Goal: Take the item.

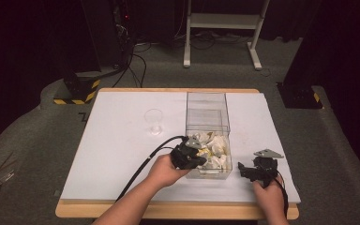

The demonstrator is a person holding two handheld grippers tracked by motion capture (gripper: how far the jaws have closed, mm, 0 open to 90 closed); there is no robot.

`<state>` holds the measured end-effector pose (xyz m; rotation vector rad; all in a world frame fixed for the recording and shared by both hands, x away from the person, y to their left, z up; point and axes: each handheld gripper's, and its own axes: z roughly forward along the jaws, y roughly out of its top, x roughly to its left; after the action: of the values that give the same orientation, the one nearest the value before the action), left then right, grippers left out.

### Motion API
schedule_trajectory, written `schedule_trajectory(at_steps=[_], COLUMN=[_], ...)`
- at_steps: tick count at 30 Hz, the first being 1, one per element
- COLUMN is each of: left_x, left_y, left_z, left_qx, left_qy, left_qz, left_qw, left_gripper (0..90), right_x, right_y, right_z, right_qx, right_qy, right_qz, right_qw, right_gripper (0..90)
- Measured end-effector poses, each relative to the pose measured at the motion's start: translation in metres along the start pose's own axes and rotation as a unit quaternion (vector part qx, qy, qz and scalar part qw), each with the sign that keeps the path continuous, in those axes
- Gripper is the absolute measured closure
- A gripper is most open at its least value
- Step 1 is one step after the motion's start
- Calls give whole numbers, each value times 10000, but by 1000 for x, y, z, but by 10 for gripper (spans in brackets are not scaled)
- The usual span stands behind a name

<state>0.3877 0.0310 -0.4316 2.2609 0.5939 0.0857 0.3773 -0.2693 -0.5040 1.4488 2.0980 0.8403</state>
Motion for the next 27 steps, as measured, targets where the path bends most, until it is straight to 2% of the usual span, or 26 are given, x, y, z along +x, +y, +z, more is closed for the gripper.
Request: schedule_trajectory(at_steps=[8, 16, 27], left_x=[-1, -4, -1], left_y=[-5, -10, -17], left_z=[-6, -17, -24], left_qx=[-231, -635, -937], left_qy=[89, 213, 289], left_qz=[6, 40, -8], left_qw=[9997, 9977, 9952], left_gripper=[898, 899, 899], right_x=[0, 0, 0], right_y=[0, 0, 0], right_z=[0, 0, 0], right_qx=[0, 6, 6], right_qy=[0, 3, 4], right_qz=[-1, -5, -4], right_qw=[10000, 10000, 10000], right_gripper=[90, 90, 91])
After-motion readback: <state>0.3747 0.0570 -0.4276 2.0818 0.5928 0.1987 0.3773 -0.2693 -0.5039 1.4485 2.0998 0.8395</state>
